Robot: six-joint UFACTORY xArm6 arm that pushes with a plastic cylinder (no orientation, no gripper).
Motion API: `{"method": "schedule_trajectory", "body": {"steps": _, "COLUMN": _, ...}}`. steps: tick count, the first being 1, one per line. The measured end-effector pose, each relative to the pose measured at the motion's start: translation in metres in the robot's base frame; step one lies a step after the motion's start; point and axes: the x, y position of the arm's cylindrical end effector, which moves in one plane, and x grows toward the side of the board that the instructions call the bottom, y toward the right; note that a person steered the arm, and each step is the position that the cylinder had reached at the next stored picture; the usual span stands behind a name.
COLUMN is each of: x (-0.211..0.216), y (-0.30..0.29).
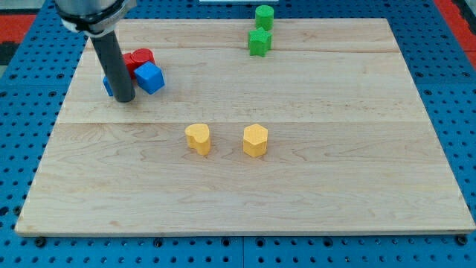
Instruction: Place the hexagon closer to the heart
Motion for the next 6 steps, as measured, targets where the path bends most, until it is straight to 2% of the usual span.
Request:
{"method": "schedule_trajectory", "body": {"steps": 1, "x": 0.002, "y": 0.099}}
{"method": "schedule_trajectory", "body": {"steps": 2, "x": 0.002, "y": 0.233}}
{"method": "schedule_trajectory", "body": {"steps": 3, "x": -0.068, "y": 0.282}}
{"method": "schedule_trajectory", "body": {"steps": 4, "x": -0.199, "y": 0.298}}
{"method": "schedule_trajectory", "body": {"steps": 6, "x": -0.217, "y": 0.294}}
